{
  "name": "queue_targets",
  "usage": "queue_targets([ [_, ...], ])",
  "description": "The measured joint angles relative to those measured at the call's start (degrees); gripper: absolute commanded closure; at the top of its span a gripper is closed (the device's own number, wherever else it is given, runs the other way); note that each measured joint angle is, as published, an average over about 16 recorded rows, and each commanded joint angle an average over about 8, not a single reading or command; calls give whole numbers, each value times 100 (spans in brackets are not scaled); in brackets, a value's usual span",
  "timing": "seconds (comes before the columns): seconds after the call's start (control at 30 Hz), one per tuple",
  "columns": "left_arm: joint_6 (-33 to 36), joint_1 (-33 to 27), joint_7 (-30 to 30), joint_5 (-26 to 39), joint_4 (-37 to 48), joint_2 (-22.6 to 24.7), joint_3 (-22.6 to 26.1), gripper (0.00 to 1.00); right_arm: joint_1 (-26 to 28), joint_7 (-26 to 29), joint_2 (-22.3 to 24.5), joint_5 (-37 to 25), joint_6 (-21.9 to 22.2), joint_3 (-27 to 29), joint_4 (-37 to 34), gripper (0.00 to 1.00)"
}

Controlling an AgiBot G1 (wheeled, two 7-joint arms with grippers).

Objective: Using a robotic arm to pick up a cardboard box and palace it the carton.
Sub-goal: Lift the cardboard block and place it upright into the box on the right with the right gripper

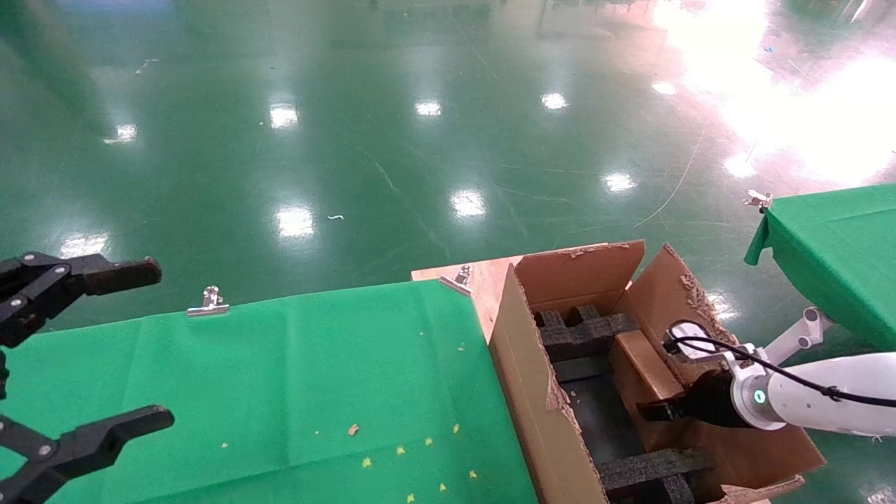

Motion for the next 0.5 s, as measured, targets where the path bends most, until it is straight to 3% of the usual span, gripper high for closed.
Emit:
queue_targets([
  [0.5, 0, 0, 0, 0, 0, 0, 0, 0, 908, -73, 490, -878, 139, 85, 1111, 0],
])
